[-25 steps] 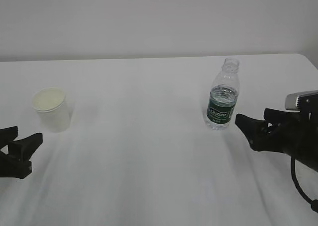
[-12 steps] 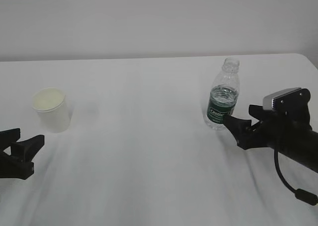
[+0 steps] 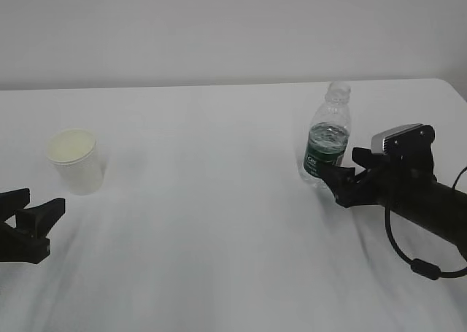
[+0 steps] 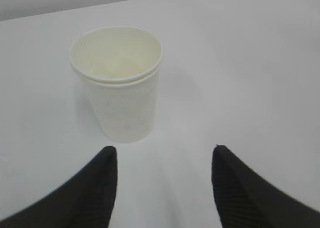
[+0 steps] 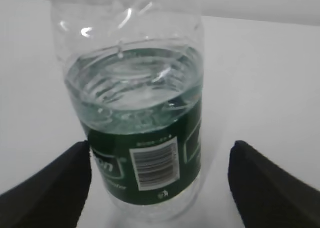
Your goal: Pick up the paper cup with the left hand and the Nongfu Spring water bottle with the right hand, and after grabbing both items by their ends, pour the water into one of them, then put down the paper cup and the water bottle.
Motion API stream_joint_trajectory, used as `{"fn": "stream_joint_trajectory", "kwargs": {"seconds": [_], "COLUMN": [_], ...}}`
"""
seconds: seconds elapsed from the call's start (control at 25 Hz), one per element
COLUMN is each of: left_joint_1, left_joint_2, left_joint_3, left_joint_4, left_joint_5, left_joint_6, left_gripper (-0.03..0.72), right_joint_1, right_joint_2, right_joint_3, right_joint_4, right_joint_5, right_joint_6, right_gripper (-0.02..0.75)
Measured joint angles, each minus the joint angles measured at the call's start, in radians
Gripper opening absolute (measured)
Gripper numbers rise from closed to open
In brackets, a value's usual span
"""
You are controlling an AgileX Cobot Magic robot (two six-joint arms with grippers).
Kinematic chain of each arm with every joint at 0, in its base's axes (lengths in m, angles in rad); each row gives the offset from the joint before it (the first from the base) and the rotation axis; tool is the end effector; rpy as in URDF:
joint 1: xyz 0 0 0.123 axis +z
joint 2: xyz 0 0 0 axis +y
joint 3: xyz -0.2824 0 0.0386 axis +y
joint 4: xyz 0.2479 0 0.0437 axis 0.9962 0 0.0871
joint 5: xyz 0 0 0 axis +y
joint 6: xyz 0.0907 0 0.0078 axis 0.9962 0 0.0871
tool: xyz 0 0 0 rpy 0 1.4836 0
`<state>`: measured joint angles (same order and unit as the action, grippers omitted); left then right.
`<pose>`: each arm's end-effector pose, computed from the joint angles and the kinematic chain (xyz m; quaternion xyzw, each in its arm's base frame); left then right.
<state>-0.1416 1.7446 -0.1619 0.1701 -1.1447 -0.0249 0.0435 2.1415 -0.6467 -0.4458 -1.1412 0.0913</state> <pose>0.2078 -0.0438 0.1146 0.1206 0.8110 -0.0906 0.5652 0.3254 0.0499 0.0705 -0.1766 0.7795 0.1435 0.5836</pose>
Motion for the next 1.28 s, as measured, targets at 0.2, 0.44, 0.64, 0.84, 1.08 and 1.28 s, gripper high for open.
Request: {"fn": "stream_joint_trajectory", "kwargs": {"seconds": [0.2,0.44,0.64,0.84,1.08,1.28], "left_joint_1": [0.0,0.0,0.0,0.0,0.0,0.0], "left_joint_2": [0.012,0.065,0.101,0.113,0.114,0.114], "left_joint_3": [0.0,-0.029,-0.052,-0.056,-0.056,-0.056], "left_joint_4": [0.0,0.005,0.025,0.025,0.027,0.027], "left_joint_5": [0.0,0.0,0.0,0.0,0.0,0.0], "left_joint_6": [0.0,0.0,0.0,0.0,0.0,0.0], "left_gripper": [0.431,0.431,0.431,0.431,0.431,0.431], "right_joint_1": [0.0,0.019,0.028,0.028,0.028,0.028], "right_joint_2": [0.036,0.057,0.057,0.063,0.095,0.11], "right_joint_3": [-0.055,-0.089,-0.122,-0.143,-0.167,-0.184], "right_joint_4": [-0.053,-0.07,-0.072,-0.076,-0.076,-0.078], "right_joint_5": [0.0,0.0,0.0,0.0,0.0,0.0], "right_joint_6": [0.081,0.105,0.105,0.107,0.114,0.12], "right_gripper": [0.647,0.648,0.647,0.647,0.647,0.647]}}
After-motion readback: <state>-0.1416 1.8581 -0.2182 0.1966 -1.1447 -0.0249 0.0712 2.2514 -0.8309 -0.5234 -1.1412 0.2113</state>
